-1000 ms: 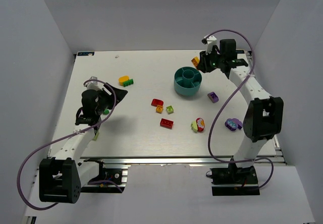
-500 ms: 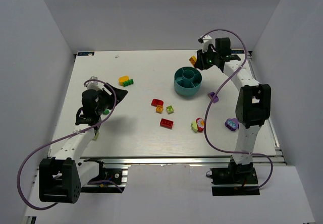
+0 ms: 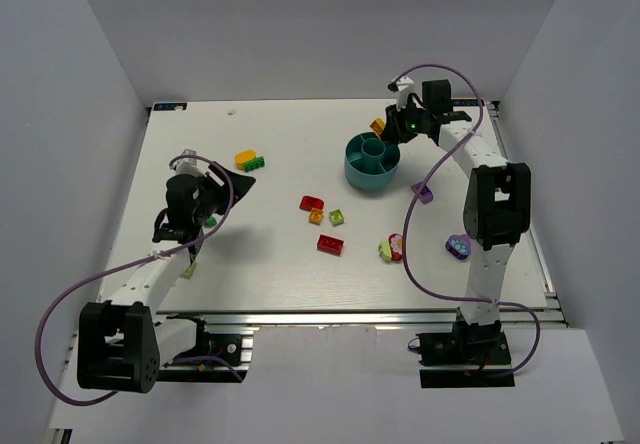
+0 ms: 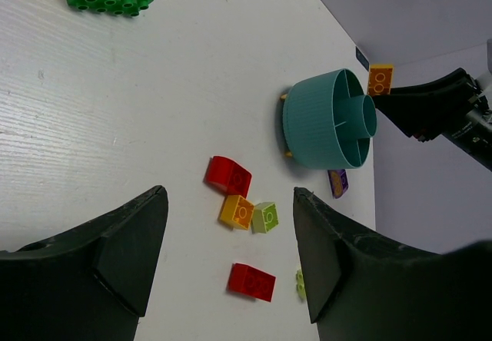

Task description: Sort the legos into containers by color

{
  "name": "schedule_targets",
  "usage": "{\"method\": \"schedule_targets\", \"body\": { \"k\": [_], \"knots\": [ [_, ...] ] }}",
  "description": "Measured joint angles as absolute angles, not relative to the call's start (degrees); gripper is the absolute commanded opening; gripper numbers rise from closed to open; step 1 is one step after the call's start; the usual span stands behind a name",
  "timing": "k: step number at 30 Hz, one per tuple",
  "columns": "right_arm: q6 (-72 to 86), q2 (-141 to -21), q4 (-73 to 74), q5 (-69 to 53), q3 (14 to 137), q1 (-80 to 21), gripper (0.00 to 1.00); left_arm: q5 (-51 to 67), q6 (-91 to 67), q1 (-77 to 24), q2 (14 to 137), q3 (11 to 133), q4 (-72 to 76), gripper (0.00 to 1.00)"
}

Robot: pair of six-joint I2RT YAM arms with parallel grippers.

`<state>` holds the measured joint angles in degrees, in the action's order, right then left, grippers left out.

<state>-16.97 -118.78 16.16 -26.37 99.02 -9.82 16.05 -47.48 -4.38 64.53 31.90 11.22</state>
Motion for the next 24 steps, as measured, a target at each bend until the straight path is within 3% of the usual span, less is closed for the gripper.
{"method": "schedule_targets", "body": {
  "k": [2, 4, 6, 10, 11, 12, 13, 15, 17, 18, 19, 21, 22, 24],
  "knots": [
    [-16.99, -119.28, 16.16, -26.39, 99.02, -9.85, 0.27, 15.86, -47.48, -4.62, 64.88, 32.14, 11.18, 0.75],
    [-16.97, -119.68, 16.32, -26.87, 99.02, -9.82, 0.51, 15.64, -47.46, -4.97, 65.43, 32.97, 11.2, 0.75],
    [-17.04, -119.77, 16.34, -27.18, 99.02, -9.82, 0.58, 15.46, -47.44, -5.13, 65.43, 33.63, 11.18, 0.75],
    [-16.69, -119.74, 16.16, -27.2, 99.02, -9.76, 0.58, 14.63, -46.61, -5.39, 66.0, 36.03, 9.87, 0.72],
    [-16.69, -119.74, 16.19, -27.2, 99.02, -9.76, 0.54, 14.31, -46.3, -5.39, 66.22, 36.71, 9.34, 0.55],
    [-16.71, -119.63, 16.21, -27.2, 99.02, -9.69, 0.43, 14.02, -45.98, -5.39, 66.24, 37.19, 8.51, 0.26],
    [-17.02, -119.17, 16.27, -27.49, 98.96, -9.54, 0.31, 13.47, -45.63, -5.39, 66.28, 37.89, 7.55, 0.12],
    [-18.48, -117.43, 15.16, -28.67, 97.69, -9.3, 0.19, 12.67, -45.08, -5.39, 66.78, 39.13, 5.65, 0.09],
    [-20.25, -113.71, 14.9, -31.24, 94.56, -8.84, 0.16, 11.0, -44.51, -5.43, 69.41, 42.61, 2.72, 0.09],
    [-21.65, -111.2, 14.5, -32.84, 92.82, -8.58, 0.21, 10.07, -44.05, -5.45, 70.83, 44.29, 1.37, 0.16],
    [-22.94, -108.66, 13.87, -34.57, 91.15, -8.4, 0.46, 9.04, -43.59, -5.45, 72.44, 46.15, -0.36, 0.23],
    [-25.61, -104.03, 11.49, -37.95, 87.68, -8.05, 0.67, 6.68, -42.65, -5.45, 76.47, 50.61, -4.36, 0.39],
    [-26.33, -101.75, 10.28, -39.94, 85.97, -7.94, 0.8, 5.32, -41.78, -5.45, 79.72, 54.26, -7.9, 0.52],
    [-27.64, -98.52, 8.54, -42.83, 83.09, -8.03, 0.86, 3.27, -39.99, -5.45, 87.05, 61.95, -12.82, 0.62]
  ]
}}
